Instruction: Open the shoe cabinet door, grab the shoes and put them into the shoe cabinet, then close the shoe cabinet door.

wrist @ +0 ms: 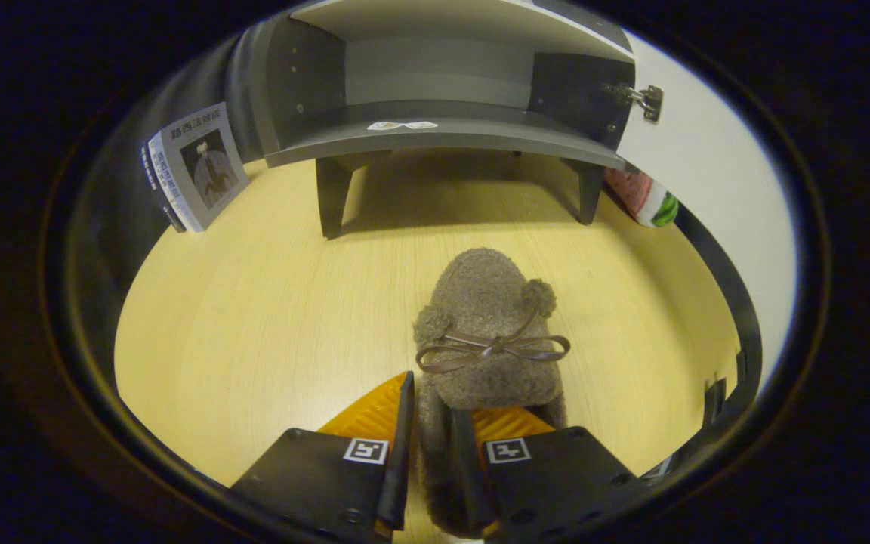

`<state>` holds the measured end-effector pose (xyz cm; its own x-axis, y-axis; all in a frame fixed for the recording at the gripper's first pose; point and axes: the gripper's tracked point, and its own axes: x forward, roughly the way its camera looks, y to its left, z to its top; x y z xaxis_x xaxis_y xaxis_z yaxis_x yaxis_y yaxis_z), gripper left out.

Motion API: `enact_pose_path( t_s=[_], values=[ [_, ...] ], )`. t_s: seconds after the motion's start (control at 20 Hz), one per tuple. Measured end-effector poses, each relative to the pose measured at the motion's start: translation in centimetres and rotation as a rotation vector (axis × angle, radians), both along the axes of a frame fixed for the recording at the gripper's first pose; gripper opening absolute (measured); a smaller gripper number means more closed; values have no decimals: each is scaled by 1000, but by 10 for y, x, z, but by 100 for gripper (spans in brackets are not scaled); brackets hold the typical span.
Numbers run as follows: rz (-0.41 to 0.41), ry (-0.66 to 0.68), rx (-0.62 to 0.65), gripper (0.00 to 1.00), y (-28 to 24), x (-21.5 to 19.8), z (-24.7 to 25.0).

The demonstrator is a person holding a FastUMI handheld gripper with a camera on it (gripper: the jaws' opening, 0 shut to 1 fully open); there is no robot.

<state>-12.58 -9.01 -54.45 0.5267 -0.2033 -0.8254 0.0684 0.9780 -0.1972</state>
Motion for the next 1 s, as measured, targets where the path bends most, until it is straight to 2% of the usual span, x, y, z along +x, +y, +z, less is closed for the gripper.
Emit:
enact_pose_path(
  t_s=[0.05, 0.1, 0.2, 0.3, 0.65, 1.0],
  values=[
    [-10, -4, -7, 33, -3, -2, 8],
    [-17, -1, -4, 17, -2, -1, 2],
    [-22, 0, -5, 16, -4, 2, -1],
    [-22, 9, -12, 6, -2, 0, 5],
    [-62, -42, 81, 5, -6, 4, 47],
    [25, -145, 51, 5, -11, 17, 120]
  ],
)
